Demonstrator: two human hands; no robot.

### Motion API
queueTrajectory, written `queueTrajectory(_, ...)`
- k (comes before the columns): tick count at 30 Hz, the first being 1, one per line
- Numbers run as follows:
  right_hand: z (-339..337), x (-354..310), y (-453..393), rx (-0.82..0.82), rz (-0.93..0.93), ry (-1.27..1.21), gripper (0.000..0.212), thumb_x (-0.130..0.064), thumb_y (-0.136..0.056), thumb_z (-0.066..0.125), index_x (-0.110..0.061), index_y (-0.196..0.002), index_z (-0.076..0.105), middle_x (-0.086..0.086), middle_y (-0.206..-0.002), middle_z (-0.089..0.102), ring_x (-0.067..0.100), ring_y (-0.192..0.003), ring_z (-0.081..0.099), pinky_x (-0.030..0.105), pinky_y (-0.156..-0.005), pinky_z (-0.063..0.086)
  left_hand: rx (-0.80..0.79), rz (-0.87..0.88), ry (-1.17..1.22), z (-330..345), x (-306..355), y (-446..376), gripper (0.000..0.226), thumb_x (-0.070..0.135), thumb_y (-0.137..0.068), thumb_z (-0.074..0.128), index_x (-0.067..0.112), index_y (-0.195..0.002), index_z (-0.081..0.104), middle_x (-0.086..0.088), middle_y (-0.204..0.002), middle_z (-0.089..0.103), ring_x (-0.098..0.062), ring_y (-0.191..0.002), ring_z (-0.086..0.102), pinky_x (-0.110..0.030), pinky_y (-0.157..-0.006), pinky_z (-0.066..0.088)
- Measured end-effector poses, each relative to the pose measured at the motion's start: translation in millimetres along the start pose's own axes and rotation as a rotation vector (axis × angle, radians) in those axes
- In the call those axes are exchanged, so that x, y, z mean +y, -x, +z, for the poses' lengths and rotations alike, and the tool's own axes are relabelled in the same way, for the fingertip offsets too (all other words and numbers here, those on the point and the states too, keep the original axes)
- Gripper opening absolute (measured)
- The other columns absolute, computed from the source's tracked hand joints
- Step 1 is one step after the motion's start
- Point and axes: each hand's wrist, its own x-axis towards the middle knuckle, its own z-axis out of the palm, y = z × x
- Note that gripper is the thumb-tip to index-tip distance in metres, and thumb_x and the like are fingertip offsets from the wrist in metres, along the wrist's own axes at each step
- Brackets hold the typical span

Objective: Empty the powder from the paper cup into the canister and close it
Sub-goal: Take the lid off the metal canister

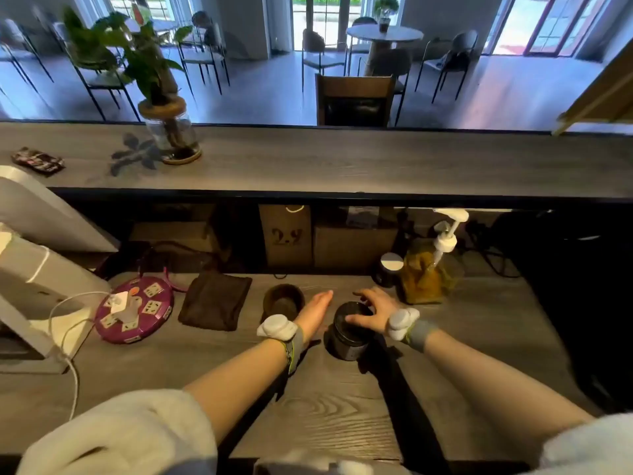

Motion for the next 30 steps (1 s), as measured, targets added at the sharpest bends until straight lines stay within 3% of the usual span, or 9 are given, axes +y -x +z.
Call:
queueTrajectory(5,2.0,-0.9,-4.0,-0.134,-0.046,0.270,0.098,-0.066,-0.064,0.068,-0.021,-0.144,0.031,0.008,-0.146,0.034,0.027,-0.134,0.034,0.038,-0.110,0.035,-0.073,-0.164,0.102,1.4,-14.3,-1.0,0.058,0.049,-0.095,0.036,0.020,-0.145,0.031,-0.002,-0.152,0.036,-0.020,-0.141,0.032,-0.043,-0.106,0.040)
queueTrajectory(10,5.3,0.4,-5.3,-0.124,-0.151,0.439,0.111,-0.068,-0.062,0.067,-0.018,-0.148,0.019,0.010,-0.145,0.030,0.028,-0.133,0.030,0.038,-0.109,0.033,-0.116,-0.204,0.125,1.0,-21.3,-0.3,0.053,0.047,-0.096,0.035,0.022,-0.142,0.038,-0.002,-0.146,0.044,-0.019,-0.136,0.038,-0.045,-0.104,0.044)
queueTrajectory(15,11.1,1.6,-0.8,-0.095,-0.143,0.370,0.104,-0.060,-0.068,0.069,-0.017,-0.148,0.019,0.012,-0.141,0.034,0.028,-0.129,0.031,0.037,-0.106,0.034,-0.183,-0.187,0.117,-6.8,-22.3,6.2,0.046,0.041,-0.098,0.032,0.020,-0.138,0.042,-0.004,-0.140,0.050,-0.020,-0.132,0.045,-0.043,-0.105,0.043)
queueTrajectory(22,12.9,7.8,0.2,-0.066,-0.105,0.238,0.088,-0.055,-0.076,0.063,-0.018,-0.147,0.028,0.012,-0.142,0.039,0.029,-0.130,0.036,0.035,-0.104,0.036,-0.128,-0.144,0.280,-0.7,-34.2,0.6,0.042,0.028,-0.100,0.031,0.013,-0.137,0.043,-0.008,-0.138,0.048,-0.019,-0.122,0.048,-0.038,-0.104,0.040)
queueTrajectory(24,8.0,7.3,2.5,-0.057,-0.074,0.137,0.078,-0.049,-0.081,0.061,-0.019,-0.145,0.031,0.011,-0.143,0.041,0.028,-0.131,0.038,0.033,-0.104,0.036,-0.091,-0.129,0.258,-0.4,-39.2,-3.3,0.036,0.024,-0.098,0.038,0.015,-0.132,0.048,-0.008,-0.136,0.051,-0.020,-0.123,0.048,-0.039,-0.105,0.042)
queueTrajectory(27,1.0,8.0,5.8,-0.028,0.064,-0.335,0.048,-0.027,-0.093,0.053,-0.012,-0.137,0.044,0.006,-0.129,0.052,0.015,-0.115,0.047,0.020,-0.089,0.036,-0.018,-0.118,0.248,2.1,-47.5,-9.1,0.026,0.015,-0.095,0.045,0.017,-0.119,0.055,-0.009,-0.124,0.055,-0.021,-0.121,0.050,-0.040,-0.102,0.044)
queueTrajectory(30,3.9,23.4,-4.3,0.089,0.370,-0.890,0.035,-0.030,-0.094,0.047,-0.007,-0.119,0.057,0.019,-0.129,0.057,0.025,-0.108,0.054,0.033,-0.088,0.046,0.036,-0.122,0.260,6.3,-52.1,-11.4,0.029,0.012,-0.094,0.045,0.010,-0.122,0.055,-0.010,-0.110,0.054,-0.019,-0.108,0.051,-0.039,-0.098,0.045)
